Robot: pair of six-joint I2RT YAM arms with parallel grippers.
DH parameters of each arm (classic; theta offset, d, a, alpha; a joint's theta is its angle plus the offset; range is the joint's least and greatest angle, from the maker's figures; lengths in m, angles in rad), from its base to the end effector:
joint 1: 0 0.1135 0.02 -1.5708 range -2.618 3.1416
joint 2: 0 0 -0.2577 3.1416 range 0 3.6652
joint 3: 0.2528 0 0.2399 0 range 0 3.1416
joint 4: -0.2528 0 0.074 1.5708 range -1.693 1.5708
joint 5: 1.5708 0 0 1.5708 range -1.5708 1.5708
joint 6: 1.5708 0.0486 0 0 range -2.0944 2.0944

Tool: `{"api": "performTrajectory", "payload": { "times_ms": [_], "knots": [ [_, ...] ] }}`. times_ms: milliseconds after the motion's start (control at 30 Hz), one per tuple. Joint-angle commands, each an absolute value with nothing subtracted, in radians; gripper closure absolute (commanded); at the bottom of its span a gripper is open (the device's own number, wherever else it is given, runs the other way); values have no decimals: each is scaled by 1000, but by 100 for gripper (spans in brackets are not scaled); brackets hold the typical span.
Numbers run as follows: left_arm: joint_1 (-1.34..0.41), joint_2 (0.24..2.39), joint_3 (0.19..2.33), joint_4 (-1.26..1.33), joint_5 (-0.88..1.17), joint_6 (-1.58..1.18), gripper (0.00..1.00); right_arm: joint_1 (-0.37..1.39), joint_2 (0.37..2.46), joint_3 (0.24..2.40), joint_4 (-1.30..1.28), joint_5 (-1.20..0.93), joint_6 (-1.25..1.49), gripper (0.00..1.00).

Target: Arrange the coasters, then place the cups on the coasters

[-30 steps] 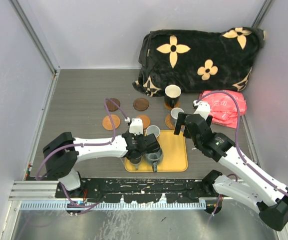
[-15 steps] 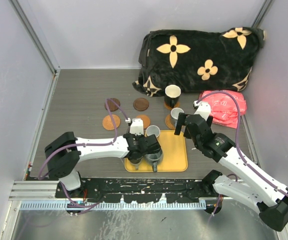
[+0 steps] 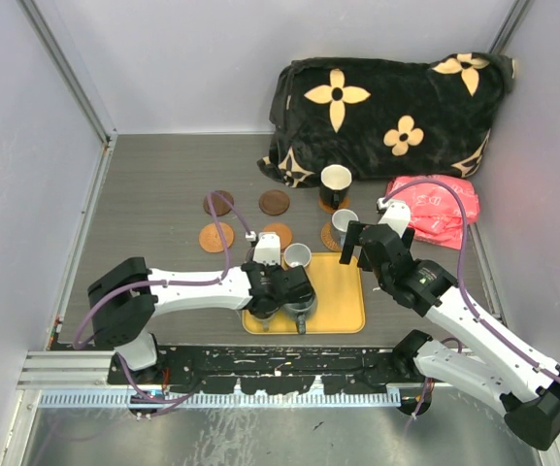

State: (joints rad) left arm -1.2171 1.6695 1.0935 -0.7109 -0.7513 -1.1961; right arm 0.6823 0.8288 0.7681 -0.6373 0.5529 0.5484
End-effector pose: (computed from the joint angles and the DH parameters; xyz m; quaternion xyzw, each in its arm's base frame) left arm 0.1363 -0.2733 0.1886 -0.0422 0.9214 0.0064 0.3862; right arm 0.1478 0.0872 0.2751 0.0568 0.8776 0.0327 0.4748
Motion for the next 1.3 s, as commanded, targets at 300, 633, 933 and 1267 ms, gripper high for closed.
{"api": "performTrajectory", "payload": {
  "times_ms": [300,633,933,1267],
  "knots": [
    [-1238,1569,1147,-763,-936,-1173,100,678,822,779,-623,565,572,0],
    [-1152,1483,1182,-745,-916,-1033,100,678,857,808,-622,567,568,0],
    [-899,1355,1128,-590,-758,-736,100,679,906,817,-571,569,566,0],
    [-627,1427,1157,-427,-531,-512,100,679,970,822,-509,583,545,0]
  ]
}}
